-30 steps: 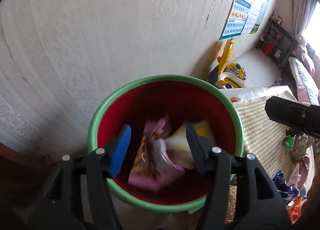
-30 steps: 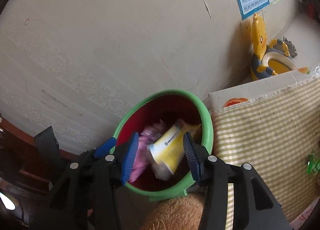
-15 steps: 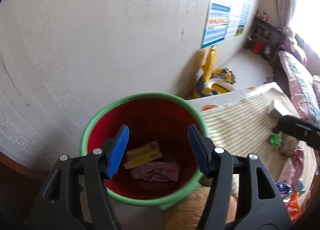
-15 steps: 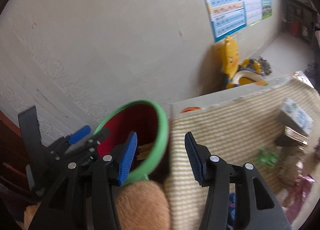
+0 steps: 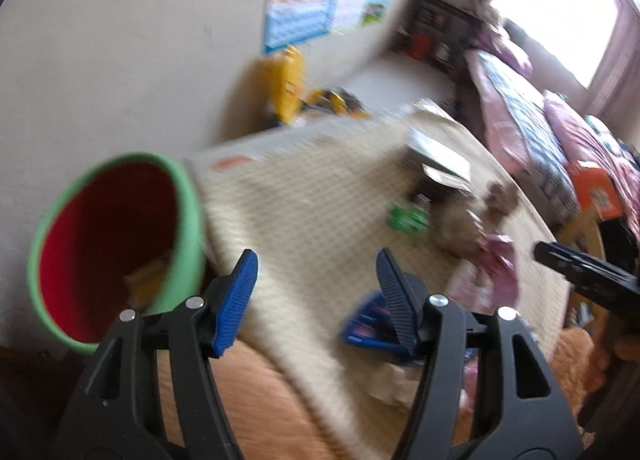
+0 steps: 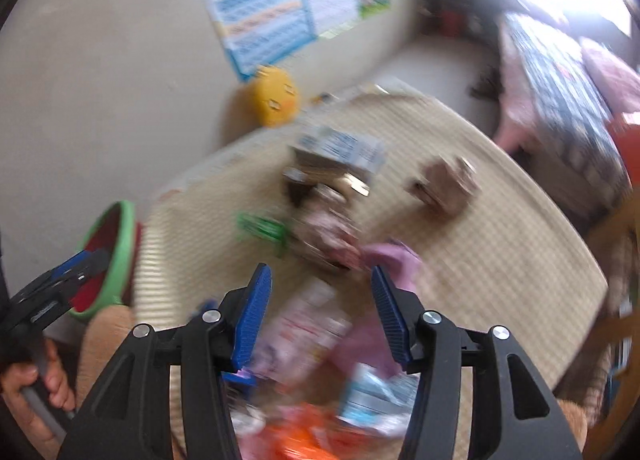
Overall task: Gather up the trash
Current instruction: 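Grasp the brown chocolate box with the left tool while the right tool grasps crumpled paper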
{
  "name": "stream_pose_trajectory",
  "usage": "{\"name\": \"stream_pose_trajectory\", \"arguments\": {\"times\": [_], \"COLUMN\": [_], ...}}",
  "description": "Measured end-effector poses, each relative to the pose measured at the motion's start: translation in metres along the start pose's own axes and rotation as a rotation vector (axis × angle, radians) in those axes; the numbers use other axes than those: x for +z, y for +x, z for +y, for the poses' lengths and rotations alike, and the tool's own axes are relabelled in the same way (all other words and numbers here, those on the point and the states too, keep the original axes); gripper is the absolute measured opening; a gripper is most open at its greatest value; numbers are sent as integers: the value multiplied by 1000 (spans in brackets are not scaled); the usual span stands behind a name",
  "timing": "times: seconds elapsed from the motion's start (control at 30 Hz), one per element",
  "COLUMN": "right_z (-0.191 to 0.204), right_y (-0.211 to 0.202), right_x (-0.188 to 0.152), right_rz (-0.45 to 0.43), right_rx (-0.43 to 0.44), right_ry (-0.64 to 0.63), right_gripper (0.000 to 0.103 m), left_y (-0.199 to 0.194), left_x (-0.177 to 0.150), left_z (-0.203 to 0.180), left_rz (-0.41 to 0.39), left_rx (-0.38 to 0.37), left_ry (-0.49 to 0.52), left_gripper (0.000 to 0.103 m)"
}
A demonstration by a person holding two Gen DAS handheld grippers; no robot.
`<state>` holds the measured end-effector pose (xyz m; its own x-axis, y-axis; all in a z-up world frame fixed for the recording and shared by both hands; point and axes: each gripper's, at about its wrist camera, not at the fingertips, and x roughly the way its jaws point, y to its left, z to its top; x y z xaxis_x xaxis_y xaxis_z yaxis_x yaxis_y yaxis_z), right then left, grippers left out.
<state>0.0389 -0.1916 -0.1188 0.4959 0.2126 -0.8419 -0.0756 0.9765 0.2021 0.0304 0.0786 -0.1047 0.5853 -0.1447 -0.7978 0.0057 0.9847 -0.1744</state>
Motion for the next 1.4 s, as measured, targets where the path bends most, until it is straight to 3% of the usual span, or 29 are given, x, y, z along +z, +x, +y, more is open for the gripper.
{"name": "stream_pose_trajectory", "arguments": {"times": [0.23,0.33,0.47,0.57,0.67,0.83,0.9,1.1,1.27,1.4], "right_z": [-41,-32,-6,13,14,10,3,-29,-52,-61], "right_y": [42,49,68,96,119,100,80,34,26,25], "right_x": [-9,8,39,49,46,45,42,28,20,19], "right_rz": [109,70,70,101,150,88,49,-25,-34,-35], "right_rx": [-20,-32,83,27,40,65,85,145,165,184], "right_ry": [121,62,19,-60,-69,-84,-68,36,118,149], "right_gripper": [52,53,57,57,48,32,32,32,32,32], "left_y": [15,21,28,31,37,51,56,90,128,159], "left_x": [-14,-13,-12,-13,-11,1,11,58,76,72], "left_z": [-39,-48,-51,-53,-50,-51,-56,-93,-135,-161], "left_rz": [53,58,65,69,76,77,54,19,62,153], "left_rx": [-8,19,24,35,39,23,8,-44,-51,-54], "left_ry": [88,113,102,116,116,106,126,348,572,716], "left_gripper": [63,65,65,65,65,65,65,65,65,65]}}
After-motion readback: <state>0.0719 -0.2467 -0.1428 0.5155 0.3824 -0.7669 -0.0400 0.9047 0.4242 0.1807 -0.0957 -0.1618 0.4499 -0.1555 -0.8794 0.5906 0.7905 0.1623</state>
